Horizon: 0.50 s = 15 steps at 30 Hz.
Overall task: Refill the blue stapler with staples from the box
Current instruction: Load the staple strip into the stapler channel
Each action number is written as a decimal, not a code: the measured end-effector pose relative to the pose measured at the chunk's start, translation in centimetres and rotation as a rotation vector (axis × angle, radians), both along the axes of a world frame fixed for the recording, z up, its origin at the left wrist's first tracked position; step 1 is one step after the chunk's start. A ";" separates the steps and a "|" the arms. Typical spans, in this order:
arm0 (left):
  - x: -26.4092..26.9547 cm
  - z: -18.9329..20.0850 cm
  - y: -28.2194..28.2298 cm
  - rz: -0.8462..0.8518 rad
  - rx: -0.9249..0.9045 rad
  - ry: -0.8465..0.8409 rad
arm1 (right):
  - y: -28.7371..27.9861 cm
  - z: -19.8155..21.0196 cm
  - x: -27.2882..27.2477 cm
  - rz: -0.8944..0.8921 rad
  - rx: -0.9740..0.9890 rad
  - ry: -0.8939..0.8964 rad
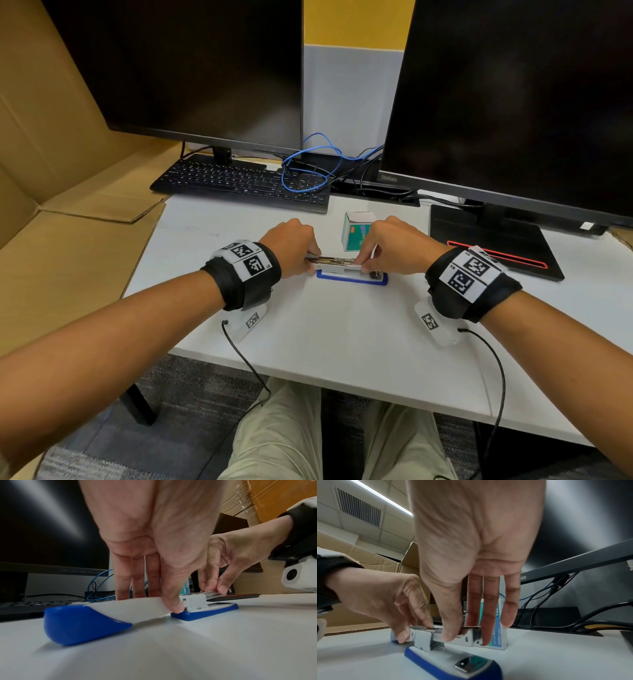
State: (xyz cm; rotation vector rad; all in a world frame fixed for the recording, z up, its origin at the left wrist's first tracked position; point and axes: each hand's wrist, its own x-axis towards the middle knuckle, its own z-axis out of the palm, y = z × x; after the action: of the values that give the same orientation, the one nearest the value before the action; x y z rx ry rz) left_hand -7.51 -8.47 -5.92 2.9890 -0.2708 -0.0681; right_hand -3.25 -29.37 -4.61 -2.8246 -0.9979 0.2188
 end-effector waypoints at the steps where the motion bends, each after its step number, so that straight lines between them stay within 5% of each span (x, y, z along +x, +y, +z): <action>1: 0.0 0.0 0.0 0.000 -0.002 -0.001 | -0.3 0.0 0.1 -0.006 0.006 0.011; 15: -0.3 0.1 2.7 0.092 0.160 0.054 | -1.9 -0.4 0.8 -0.048 0.092 0.089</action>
State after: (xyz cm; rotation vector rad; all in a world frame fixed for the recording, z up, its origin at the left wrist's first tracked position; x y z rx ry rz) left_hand -7.78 -5.81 -5.78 3.1471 -0.1270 -0.1677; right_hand -2.49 -31.27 -4.96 -2.7262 -0.8975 0.2827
